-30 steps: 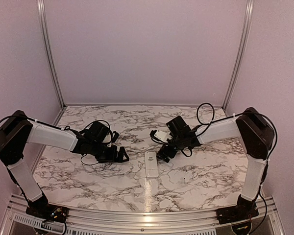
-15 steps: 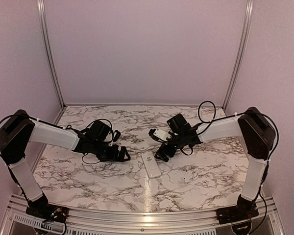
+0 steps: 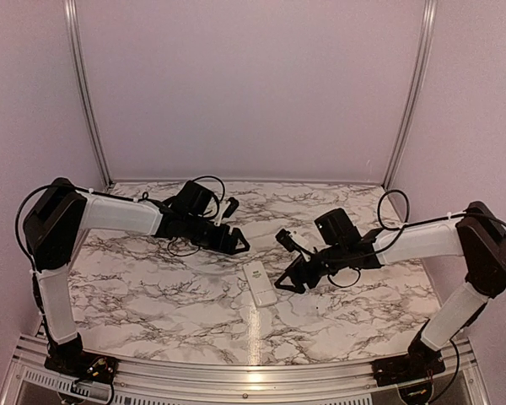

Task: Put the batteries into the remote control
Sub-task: Press the battery cover onto the remote control.

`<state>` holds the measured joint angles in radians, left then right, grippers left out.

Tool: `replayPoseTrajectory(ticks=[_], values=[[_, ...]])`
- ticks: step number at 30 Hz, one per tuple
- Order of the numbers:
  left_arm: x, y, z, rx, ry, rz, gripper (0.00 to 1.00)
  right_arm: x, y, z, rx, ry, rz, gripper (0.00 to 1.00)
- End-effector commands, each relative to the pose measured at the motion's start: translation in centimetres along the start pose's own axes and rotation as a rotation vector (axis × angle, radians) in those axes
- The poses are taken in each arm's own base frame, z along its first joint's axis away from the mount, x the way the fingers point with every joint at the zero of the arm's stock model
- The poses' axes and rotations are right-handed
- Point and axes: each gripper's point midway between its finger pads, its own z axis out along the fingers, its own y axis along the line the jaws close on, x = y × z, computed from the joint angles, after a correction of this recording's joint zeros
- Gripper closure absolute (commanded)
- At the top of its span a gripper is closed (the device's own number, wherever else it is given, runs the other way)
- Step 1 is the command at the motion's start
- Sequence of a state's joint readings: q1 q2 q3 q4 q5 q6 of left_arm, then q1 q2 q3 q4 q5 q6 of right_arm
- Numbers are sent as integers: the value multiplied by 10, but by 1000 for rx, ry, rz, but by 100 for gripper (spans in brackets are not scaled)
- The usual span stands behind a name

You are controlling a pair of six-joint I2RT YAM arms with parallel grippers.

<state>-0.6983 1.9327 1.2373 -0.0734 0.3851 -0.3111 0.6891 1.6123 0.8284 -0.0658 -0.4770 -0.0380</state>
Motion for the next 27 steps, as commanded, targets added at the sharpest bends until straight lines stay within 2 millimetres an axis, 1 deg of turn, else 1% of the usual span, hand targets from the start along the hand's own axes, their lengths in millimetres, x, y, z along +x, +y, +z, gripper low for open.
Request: replayPoseTrajectory(ticks=[1, 4, 6, 8, 10, 12, 14, 16, 17, 20, 24, 27], values=[[17, 3, 16, 11, 94, 52, 21, 3, 24, -8, -53, -26, 12, 26], [20, -2, 25, 6, 117, 85, 22, 16, 28, -1, -30, 22, -7, 25], [23, -2, 31, 4, 133, 94, 24, 24, 27, 7, -19, 58, -2, 28], [26, -4, 34, 9, 142, 100, 26, 25, 29, 11, -19, 64, -10, 29], [30, -5, 36, 1, 151, 109, 26, 24, 30, 14, -21, 58, -18, 28], [31, -4, 33, -37, 147, 141, 26, 28, 29, 14, -12, 62, -20, 26], [29, -16, 25, -15, 113, 185, 26, 32, 27, 13, 2, 58, -44, 25], [30, -25, 19, -10, 101, 237, 30, 39, 25, 13, 12, 62, -48, 26], [30, -29, 17, -20, 94, 269, 32, 36, 24, 14, 18, 42, -55, 26], [34, -42, 14, -18, 81, 341, 35, 38, 20, 18, 28, 29, -57, 27], [44, -51, 17, -13, 95, 438, 45, 41, 16, 21, 43, 5, -61, 29], [54, -57, 23, -12, 105, 507, 47, 38, 15, 19, 55, -41, -71, 30]])
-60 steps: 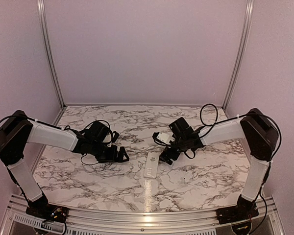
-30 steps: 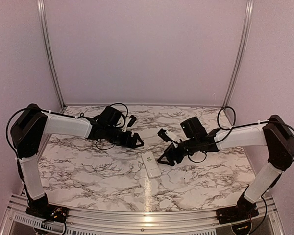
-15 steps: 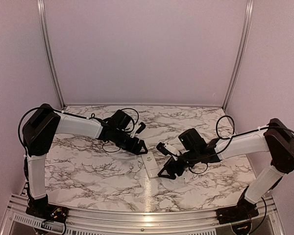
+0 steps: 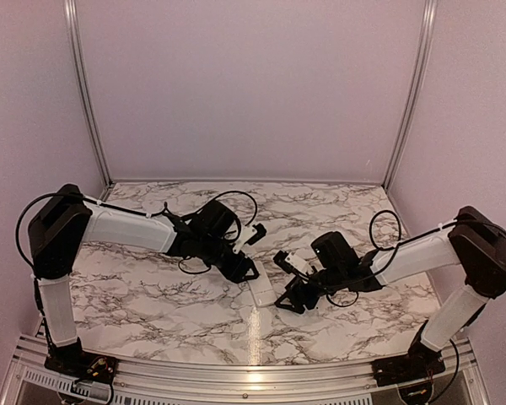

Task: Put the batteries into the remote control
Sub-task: Press the battery cover onto the remote control.

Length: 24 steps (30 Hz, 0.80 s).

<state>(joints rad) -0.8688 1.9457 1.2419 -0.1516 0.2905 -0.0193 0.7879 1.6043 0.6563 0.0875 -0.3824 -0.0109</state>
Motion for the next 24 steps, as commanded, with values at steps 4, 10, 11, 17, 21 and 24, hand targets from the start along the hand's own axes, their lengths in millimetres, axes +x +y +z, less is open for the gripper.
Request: replayPoseTrajectory(ticks=[4, 10, 11, 17, 21, 24], values=[[3, -19, 3, -6, -51, 202, 49, -11, -3, 1, 26, -116, -20, 30], [4, -25, 7, -5, -88, 268, 45, -12, -4, 5, 26, -138, -37, 32], [5, -25, 8, -8, -88, 273, 45, -12, -4, 6, 25, -139, -41, 33], [6, -29, 10, 3, -100, 297, 43, -7, -4, 10, 18, -131, -44, 34], [8, -33, 14, 5, -93, 318, 41, -3, -3, 14, 7, -117, -44, 33], [14, -32, 20, 3, -70, 322, 40, 0, 0, 17, 0, -108, -79, 33]])
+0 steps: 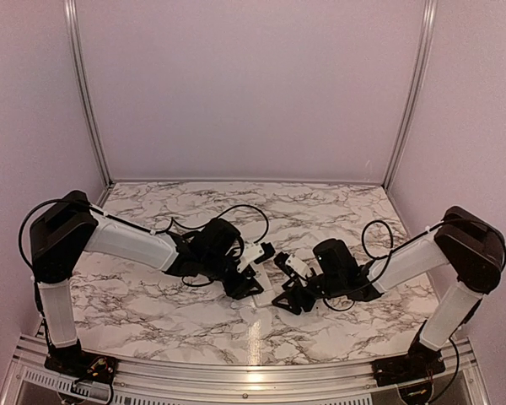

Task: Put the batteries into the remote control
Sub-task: Press the battery cover onto the remote control.

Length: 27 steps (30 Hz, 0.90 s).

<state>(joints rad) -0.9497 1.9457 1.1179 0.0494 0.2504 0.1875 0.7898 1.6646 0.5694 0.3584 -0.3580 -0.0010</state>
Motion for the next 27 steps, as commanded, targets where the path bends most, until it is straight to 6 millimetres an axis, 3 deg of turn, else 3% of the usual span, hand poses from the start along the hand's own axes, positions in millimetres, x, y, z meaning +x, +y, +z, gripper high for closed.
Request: replayPoseTrajectory(ticks=[1, 15, 20, 27], values=[[1, -3, 5, -10, 0, 40, 39, 5, 8, 6, -26, 7, -44, 33], [36, 3, 24, -30, 119, 43, 45, 18, 9, 16, -33, 60, -75, 32], [46, 5, 24, -47, 143, 70, 42, 22, 13, 12, -24, 55, -95, 30], [46, 3, 22, -43, 115, 82, 42, 23, 12, 7, -3, 12, -69, 30]])
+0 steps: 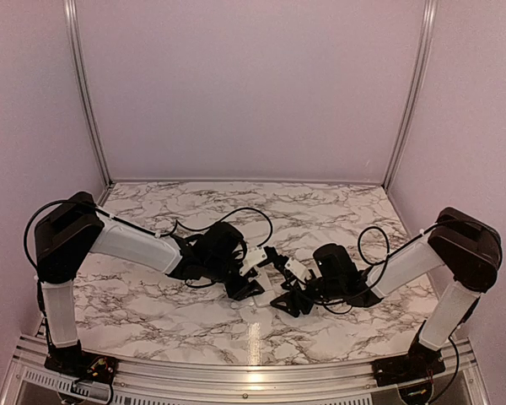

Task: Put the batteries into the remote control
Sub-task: Press the battery cover onto the remote control.

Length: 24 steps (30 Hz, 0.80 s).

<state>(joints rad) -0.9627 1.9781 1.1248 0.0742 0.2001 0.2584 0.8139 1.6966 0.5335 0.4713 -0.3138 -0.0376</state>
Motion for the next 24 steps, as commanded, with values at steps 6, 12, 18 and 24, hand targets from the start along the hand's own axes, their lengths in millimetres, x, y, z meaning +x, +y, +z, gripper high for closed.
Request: replayPoseTrajectory(ticks=[6, 12, 18, 24], values=[[45, -8, 8, 10, 71, 13, 43, 22, 11, -6, -21, -1, 38, 29], [59, -8, 12, 13, 100, 30, 44, 18, 7, -7, -7, -36, 38, 30], [62, -11, 12, 20, 94, 32, 47, 19, 6, -1, -8, -33, 21, 33], [65, -12, 13, 32, 98, 29, 50, 18, 5, 3, -7, -35, -16, 35]])
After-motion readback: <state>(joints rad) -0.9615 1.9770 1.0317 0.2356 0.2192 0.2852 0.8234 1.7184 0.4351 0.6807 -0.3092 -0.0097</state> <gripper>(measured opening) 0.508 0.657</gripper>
